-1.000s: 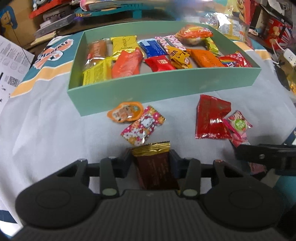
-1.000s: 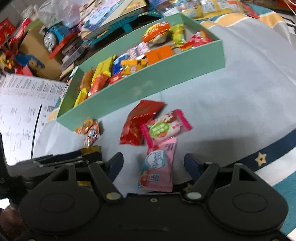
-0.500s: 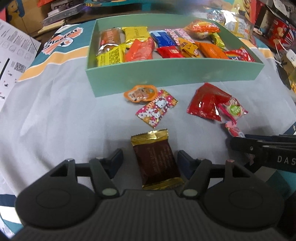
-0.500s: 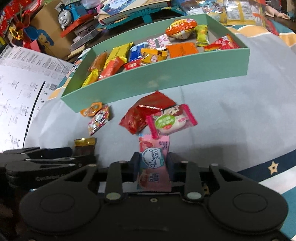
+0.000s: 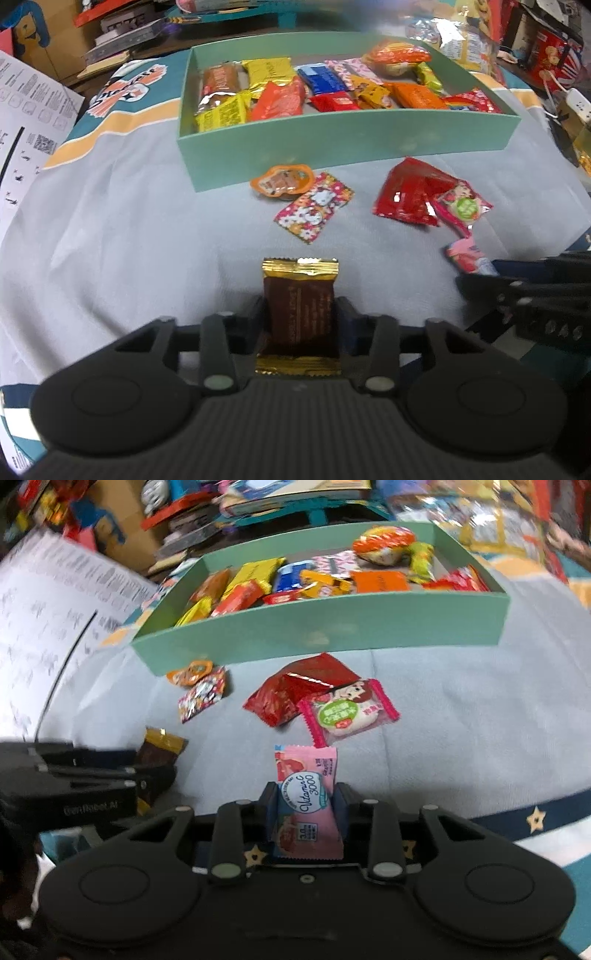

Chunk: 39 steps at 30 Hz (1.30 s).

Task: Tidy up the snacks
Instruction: 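Carry chocolate bar and pink candy into the green box and open both tools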

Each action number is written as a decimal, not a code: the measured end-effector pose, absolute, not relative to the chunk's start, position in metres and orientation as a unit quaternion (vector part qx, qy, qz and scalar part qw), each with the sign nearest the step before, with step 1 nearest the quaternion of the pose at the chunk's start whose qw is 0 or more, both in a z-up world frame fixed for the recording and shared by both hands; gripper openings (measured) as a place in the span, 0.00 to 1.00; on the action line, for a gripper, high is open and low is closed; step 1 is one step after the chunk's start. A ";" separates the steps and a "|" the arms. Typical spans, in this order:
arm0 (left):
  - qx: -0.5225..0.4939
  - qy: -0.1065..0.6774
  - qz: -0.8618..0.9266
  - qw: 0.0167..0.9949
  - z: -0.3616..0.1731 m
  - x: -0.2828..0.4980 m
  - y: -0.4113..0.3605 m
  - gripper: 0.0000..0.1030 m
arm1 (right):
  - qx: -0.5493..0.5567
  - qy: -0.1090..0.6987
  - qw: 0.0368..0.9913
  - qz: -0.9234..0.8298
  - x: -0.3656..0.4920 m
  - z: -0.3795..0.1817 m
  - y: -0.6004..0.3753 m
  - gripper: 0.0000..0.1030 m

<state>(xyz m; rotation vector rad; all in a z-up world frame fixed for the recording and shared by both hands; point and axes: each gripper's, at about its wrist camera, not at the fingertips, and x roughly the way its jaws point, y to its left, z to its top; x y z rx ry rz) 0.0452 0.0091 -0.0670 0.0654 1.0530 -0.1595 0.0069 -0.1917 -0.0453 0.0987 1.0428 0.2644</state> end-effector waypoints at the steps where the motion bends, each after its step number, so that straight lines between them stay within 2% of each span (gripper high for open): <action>1: 0.031 0.500 -0.078 0.862 -0.065 0.045 0.008 0.36 | 0.064 0.502 0.850 0.142 0.007 -0.043 -0.190 0.27; 3: 0.018 0.495 -0.088 0.864 -0.061 0.044 0.010 0.36 | 0.076 0.502 0.847 0.155 0.005 -0.038 -0.187 0.23; 11: -0.023 0.454 -0.102 0.885 -0.019 0.047 0.027 0.36 | 0.142 0.469 0.858 0.155 0.014 -0.003 -0.206 0.23; 20: -0.053 0.411 -0.116 0.903 0.026 0.107 0.024 0.36 | 0.174 0.422 0.881 0.127 0.063 0.033 -0.229 0.23; 27: -0.072 0.423 -0.125 0.894 0.022 0.168 0.008 0.36 | 0.215 0.423 0.874 0.102 0.113 0.027 -0.245 0.23; 39: -0.061 0.448 -0.136 0.881 -0.001 0.209 -0.013 0.36 | 0.233 0.447 0.859 0.089 0.162 -0.001 -0.239 0.23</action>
